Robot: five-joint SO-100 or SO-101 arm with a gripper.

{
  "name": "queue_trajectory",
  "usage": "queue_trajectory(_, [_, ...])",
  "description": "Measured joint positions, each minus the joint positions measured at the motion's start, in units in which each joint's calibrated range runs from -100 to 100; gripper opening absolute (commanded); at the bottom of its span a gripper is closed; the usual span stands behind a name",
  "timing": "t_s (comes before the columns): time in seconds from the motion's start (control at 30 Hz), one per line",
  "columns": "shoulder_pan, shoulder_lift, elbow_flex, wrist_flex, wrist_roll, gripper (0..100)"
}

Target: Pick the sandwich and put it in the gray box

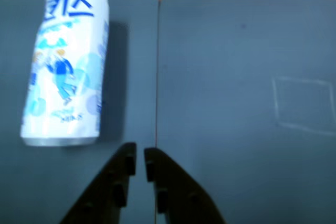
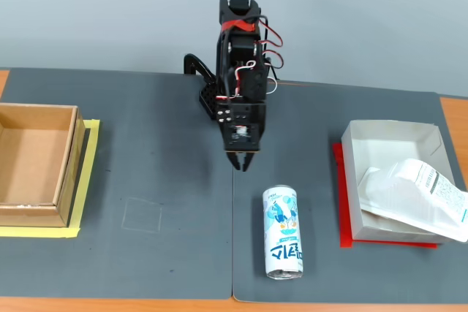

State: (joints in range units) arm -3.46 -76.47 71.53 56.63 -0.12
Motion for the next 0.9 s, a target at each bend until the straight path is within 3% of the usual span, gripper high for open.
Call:
queue_trajectory(0.37, [1.18, -18.78, 17.96, 14.40, 0.15, 2])
queue_trajectory(0.9, [1.18, -22.26, 21.46, 15.44, 0.10, 2])
